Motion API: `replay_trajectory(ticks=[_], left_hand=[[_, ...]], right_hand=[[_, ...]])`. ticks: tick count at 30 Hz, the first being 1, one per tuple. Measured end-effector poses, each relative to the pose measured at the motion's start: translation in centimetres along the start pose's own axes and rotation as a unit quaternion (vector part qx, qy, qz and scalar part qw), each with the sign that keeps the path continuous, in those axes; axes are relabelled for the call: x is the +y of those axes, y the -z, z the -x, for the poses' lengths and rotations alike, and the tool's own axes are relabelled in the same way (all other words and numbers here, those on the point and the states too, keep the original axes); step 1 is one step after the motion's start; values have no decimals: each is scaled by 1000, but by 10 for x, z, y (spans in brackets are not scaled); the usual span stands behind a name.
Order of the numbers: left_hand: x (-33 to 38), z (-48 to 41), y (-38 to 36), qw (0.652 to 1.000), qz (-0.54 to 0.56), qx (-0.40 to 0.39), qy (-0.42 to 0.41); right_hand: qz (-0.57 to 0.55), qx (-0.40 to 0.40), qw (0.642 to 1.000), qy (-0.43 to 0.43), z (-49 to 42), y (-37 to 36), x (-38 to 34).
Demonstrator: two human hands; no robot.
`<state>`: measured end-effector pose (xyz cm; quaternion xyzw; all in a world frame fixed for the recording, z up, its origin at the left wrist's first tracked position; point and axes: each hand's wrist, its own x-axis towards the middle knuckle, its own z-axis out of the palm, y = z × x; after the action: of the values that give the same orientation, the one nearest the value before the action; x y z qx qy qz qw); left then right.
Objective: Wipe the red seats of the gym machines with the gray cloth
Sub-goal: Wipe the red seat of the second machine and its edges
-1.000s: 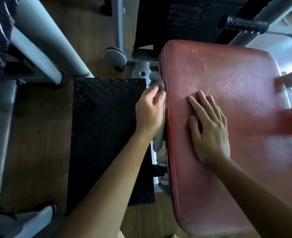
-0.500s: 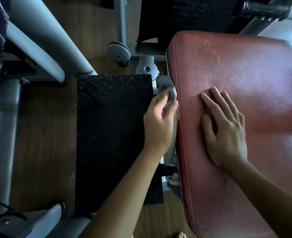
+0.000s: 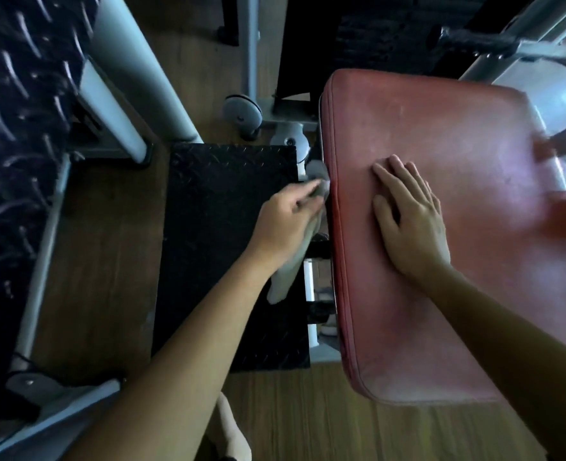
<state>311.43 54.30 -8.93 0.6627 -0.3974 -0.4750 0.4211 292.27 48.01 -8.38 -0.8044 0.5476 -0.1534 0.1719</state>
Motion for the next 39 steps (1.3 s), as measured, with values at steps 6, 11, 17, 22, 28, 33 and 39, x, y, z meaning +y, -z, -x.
replay_trajectory(ticks=[6, 11, 17, 22, 28, 33, 39], left_hand=[[-23, 111, -36, 998, 46, 14, 30], [-8, 98, -55, 998, -4, 68, -11], [-1, 58, -56, 995, 19, 94, 32], [-15, 91, -63, 996, 33, 89, 2], [-1, 44, -49, 994, 51, 88, 34], [-9, 89, -48, 998, 38, 38, 25], [-8, 22, -43, 998, 39, 54, 0]], right_hand=[[45, -34, 998, 16, 70, 12, 16], [36, 12, 999, 11, 85, 10, 16], [34, 35, 999, 19, 82, 10, 18], [43, 38, 998, 21, 83, 8, 18], [50, 33, 998, 22, 81, 10, 17], [50, 36, 998, 17, 82, 9, 16], [45, 41, 998, 20, 81, 10, 17]])
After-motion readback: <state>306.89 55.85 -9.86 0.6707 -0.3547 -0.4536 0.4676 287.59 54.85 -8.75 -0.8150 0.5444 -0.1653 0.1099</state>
